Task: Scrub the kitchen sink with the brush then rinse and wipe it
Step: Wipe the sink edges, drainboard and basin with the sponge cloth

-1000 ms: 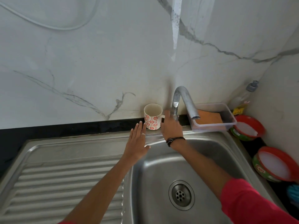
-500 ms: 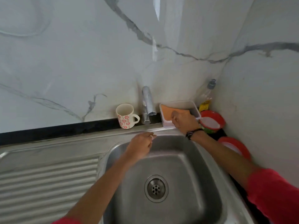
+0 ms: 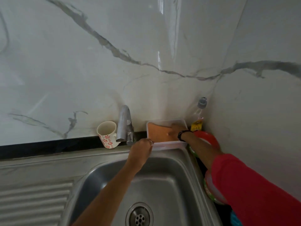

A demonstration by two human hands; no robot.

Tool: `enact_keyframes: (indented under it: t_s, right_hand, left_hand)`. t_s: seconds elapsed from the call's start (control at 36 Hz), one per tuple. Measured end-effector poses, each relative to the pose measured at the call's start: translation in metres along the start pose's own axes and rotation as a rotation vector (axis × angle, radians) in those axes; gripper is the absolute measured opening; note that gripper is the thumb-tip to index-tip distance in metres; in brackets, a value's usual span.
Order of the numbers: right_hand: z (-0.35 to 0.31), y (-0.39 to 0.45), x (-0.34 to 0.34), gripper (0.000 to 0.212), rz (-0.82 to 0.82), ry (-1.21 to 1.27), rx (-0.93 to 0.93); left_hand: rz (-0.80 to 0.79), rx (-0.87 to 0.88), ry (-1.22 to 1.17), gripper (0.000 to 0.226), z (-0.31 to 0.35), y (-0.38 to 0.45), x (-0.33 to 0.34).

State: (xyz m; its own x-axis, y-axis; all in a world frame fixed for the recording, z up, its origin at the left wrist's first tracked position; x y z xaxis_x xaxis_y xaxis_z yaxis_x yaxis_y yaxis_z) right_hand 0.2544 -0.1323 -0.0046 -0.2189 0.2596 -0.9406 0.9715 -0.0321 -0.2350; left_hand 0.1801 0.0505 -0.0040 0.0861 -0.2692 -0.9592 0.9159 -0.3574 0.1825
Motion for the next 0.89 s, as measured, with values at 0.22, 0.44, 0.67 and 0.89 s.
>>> enact_keyframes:
  t_s: [0.22,0.44,0.67,0.89]
  right_hand:
    - [0.005,0.015,0.011,0.05,0.142,-0.094,0.002]
    - [-0.005,0.011,0.006,0.028,0.166,-0.165,-0.079]
    - [-0.018,-0.018,-0.038,0.024,0.193,0.239,-0.128]
    - [-0.021,-0.095,-0.071,0.02,0.344,0.627,-0.114]
  left_hand:
    - [-0.078,0.032,0.202,0.025,0.004,0.012,0.003]
    - [-0.121,0.105,0.353,0.027,0.005,0.02,-0.002]
    - [-0.097,0.084,0.286,0.026,0.01,0.015,-0.002]
    - [0.123,0.047,-0.083,0.04,0.009,-0.033,-0.009]
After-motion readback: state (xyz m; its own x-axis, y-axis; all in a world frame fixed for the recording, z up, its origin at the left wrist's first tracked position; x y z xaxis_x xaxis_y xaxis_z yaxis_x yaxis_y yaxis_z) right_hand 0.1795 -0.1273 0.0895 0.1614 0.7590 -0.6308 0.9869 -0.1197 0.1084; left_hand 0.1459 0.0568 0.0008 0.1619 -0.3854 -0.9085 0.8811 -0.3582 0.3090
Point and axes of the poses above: each hand's wrist, its own y-axis towards the middle knuckle, its own x-axis out of the palm, z = x × y, the point moved 1 cm from there along y, towards the middle knuckle, and after that the axes turned 6 degrees about z, right-handed, at the moved point
